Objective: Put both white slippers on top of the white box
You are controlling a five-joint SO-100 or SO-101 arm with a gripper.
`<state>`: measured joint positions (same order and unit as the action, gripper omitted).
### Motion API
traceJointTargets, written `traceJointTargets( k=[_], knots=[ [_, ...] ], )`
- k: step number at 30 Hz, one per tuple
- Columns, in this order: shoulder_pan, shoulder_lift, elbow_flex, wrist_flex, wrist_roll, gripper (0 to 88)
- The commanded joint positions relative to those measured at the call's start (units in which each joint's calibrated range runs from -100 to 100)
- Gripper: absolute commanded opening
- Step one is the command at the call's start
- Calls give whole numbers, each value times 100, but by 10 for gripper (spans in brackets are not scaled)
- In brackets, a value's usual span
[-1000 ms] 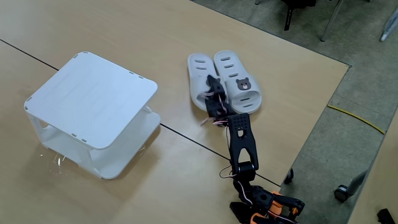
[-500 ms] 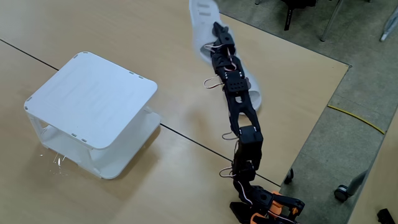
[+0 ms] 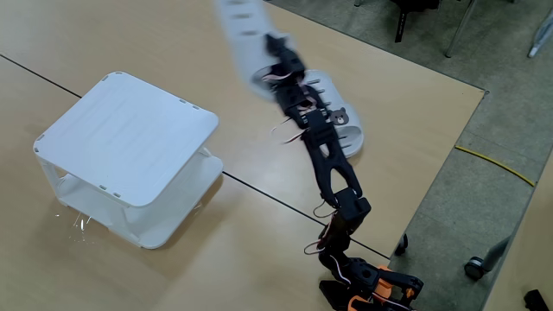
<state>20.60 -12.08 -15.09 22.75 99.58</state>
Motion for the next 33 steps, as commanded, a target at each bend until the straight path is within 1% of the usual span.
traceJointTargets(
  k=[1,3,7,11,13,18,29,33],
  knots=[
    [-1155,-167,-426,-23,42,8],
    [-1863,-167,-426,-23,42,8],
    [-2948,-167,-390,-23,42,8],
    [-3721,-176,-381,-23,42,8],
    [-3910,-167,-371,-23,42,8],
    [-4001,346,-669,-49,42,8],
    [-3910,3148,-3709,-57,42,8],
    [-3655,4124,-4756,-57,42,8]
  ],
)
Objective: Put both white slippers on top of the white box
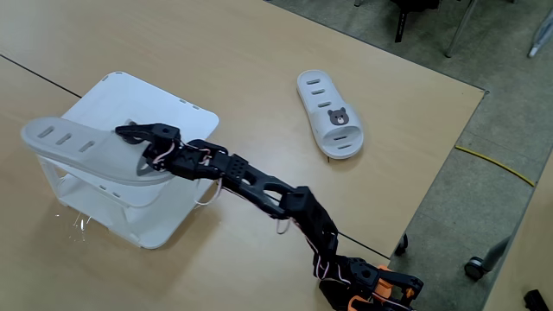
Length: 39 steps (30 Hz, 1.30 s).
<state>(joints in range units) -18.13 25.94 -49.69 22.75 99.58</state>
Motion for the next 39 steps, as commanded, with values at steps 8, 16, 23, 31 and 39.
traceJointTargets(
  k=[8,16,23,31,39],
  knots=[
    [456,1483,-2415,-57,42,8],
    [480,2190,-2848,-57,42,8],
    [472,2492,-3155,-57,42,40],
    [480,2391,-3155,-31,42,289],
    [489,1357,-1946,-5,42,341]
  ],
)
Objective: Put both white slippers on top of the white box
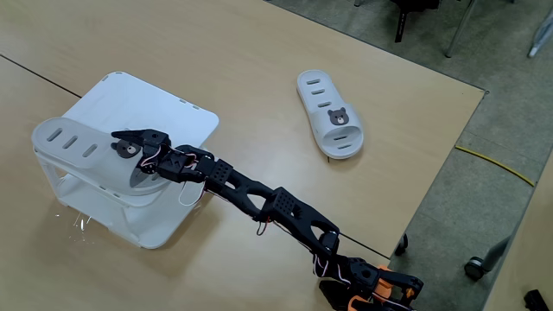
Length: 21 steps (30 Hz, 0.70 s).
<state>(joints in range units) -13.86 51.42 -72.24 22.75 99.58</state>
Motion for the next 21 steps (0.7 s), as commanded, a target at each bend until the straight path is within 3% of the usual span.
traceJointTargets(
  k=[1,21],
  knots=[
    [62,-1369,525,-5,42,347],
    [62,-7115,7607,-57,42,341]
  ],
)
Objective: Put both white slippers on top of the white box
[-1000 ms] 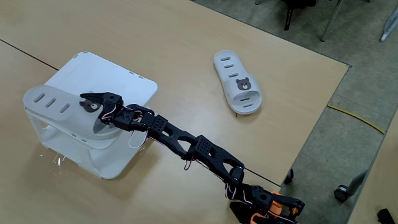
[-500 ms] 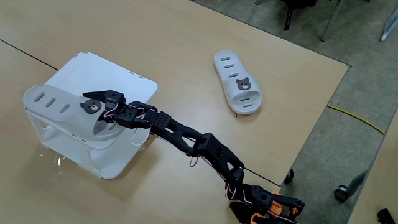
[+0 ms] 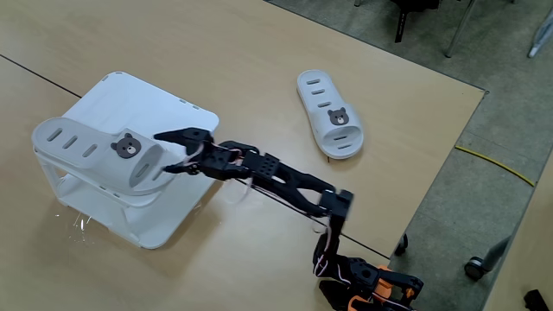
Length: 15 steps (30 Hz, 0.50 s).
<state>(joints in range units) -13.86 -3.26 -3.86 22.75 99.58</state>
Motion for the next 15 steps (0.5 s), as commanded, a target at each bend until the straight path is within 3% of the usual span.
traceJointTargets(
  k=[1,4,5,7,12,15],
  knots=[
    [62,-2018,1058,-57,42,341],
    [62,-2842,1519,-75,42,317],
    [78,-2926,1500,-92,42,258],
    [234,-2935,1555,-946,42,25],
    [506,-3195,3214,-4147,42,7],
    [456,-3683,5362,-6399,42,7]
  ],
)
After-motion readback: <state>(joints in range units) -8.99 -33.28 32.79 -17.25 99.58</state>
